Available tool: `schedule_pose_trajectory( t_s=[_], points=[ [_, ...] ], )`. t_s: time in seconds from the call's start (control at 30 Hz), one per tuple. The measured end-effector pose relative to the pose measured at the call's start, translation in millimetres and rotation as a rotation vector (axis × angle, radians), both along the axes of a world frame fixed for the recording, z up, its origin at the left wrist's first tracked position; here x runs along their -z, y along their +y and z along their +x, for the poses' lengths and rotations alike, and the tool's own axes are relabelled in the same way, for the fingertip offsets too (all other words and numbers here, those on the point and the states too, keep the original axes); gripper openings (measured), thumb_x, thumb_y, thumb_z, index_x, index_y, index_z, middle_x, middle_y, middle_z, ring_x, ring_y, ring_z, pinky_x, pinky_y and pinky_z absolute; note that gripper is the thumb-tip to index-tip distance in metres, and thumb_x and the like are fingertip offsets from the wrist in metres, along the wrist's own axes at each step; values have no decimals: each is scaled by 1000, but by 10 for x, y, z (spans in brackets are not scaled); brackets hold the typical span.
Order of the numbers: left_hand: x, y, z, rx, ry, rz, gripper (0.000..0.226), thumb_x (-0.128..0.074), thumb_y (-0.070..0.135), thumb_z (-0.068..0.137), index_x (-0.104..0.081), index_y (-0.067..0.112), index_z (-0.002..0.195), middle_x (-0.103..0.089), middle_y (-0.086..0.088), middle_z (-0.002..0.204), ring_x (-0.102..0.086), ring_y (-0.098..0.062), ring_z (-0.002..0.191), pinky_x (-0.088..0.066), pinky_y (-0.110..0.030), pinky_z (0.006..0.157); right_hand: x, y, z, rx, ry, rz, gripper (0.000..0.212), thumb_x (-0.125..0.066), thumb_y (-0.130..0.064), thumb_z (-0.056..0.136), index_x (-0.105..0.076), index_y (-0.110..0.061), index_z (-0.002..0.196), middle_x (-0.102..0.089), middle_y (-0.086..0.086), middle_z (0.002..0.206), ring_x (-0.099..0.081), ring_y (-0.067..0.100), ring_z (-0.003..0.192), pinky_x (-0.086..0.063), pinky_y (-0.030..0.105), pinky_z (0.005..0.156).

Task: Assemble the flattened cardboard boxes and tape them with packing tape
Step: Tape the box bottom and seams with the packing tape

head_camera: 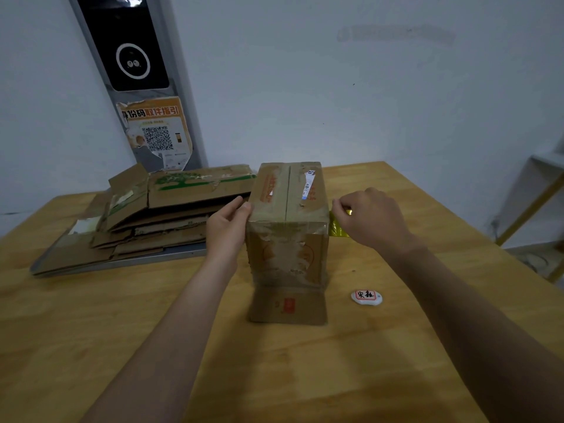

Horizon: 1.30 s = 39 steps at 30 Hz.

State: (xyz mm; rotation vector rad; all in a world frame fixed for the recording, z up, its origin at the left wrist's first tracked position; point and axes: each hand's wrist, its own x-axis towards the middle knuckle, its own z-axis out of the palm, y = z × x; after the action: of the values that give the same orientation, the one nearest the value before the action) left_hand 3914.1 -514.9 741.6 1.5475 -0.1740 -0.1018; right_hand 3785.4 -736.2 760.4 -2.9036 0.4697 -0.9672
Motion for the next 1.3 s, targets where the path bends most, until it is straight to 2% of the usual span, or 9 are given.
schedule_pose_trajectory(
  t_s=[0.23,0.4,0.57,0.67,0.77,0.93,1.0,1.13,1.3],
  points=[
    [2,9,-72,10,-316,364,56,-44,42,108,-33,20,158,-48,-5,155,-51,-25,136,-46,-42,105,-5,5,-14,-6,12,-15,50,-44,-39,103,-63,-14,64,-53,2,55,-51,20,54,-28,28,49],
    [-40,62,-205,58,-936,954,66,-7,59,106,-33,32,159,-18,7,170,-4,-20,159,2,-53,126,-13,9,-10,-8,17,-18,50,-45,-39,104,-64,-14,65,-52,1,55,-50,18,54,-25,26,47],
    [-27,-63,-366,137,-1095,1216,84,0,70,98,-30,23,161,-27,5,168,-3,-15,159,10,-51,125,-34,28,-5,-26,48,-47,50,-46,-38,103,-60,-15,61,-46,-3,52,-44,17,50,-23,26,48],
    [-71,-176,-388,195,-1114,1248,89,-1,73,97,-27,17,161,-29,2,168,-11,-14,158,1,-49,128,-53,60,-4,-4,51,-74,48,-47,-36,103,-51,-18,59,-36,-6,51,-42,21,52,-21,27,48],
    [-104,-295,-410,280,-1137,1248,92,-1,73,94,-22,15,163,-24,1,170,-13,-13,157,-3,-47,128,-49,95,12,25,48,-95,46,-47,-36,103,-59,-15,64,-29,-6,54,-42,26,57,-27,30,53],
    [-139,-586,-477,379,-1168,1244,87,-6,66,96,-15,11,163,-12,-1,172,-7,-13,158,-9,-45,125,-17,76,5,10,15,-158,45,-45,-35,104,-70,-10,76,-54,10,65,-53,34,60,-30,32,55],
    [-147,-643,-483,410,-1170,1232,88,-4,67,96,-13,11,163,-9,-2,172,-6,-13,158,-12,-45,125,-23,42,-2,5,49,-157,48,-38,-38,106,-68,-12,78,-49,6,66,-48,29,60,-29,32,55],
    [-166,-569,-404,494,-1108,1119,89,3,69,94,-18,18,164,-11,2,172,-9,-10,157,-19,-43,126,-69,-37,-11,-97,110,-9,48,-36,-43,108,-53,-19,71,-45,-3,62,-46,22,62,-30,33,58],
    [-185,-551,-331,518,-1035,1001,60,-19,52,109,-30,23,161,-22,7,169,-17,-9,156,-23,-43,125,-46,-174,-176,-351,68,358,46,-49,-42,105,-60,-24,64,-58,-2,52,-58,12,42,-43,29,46]
  ],
)
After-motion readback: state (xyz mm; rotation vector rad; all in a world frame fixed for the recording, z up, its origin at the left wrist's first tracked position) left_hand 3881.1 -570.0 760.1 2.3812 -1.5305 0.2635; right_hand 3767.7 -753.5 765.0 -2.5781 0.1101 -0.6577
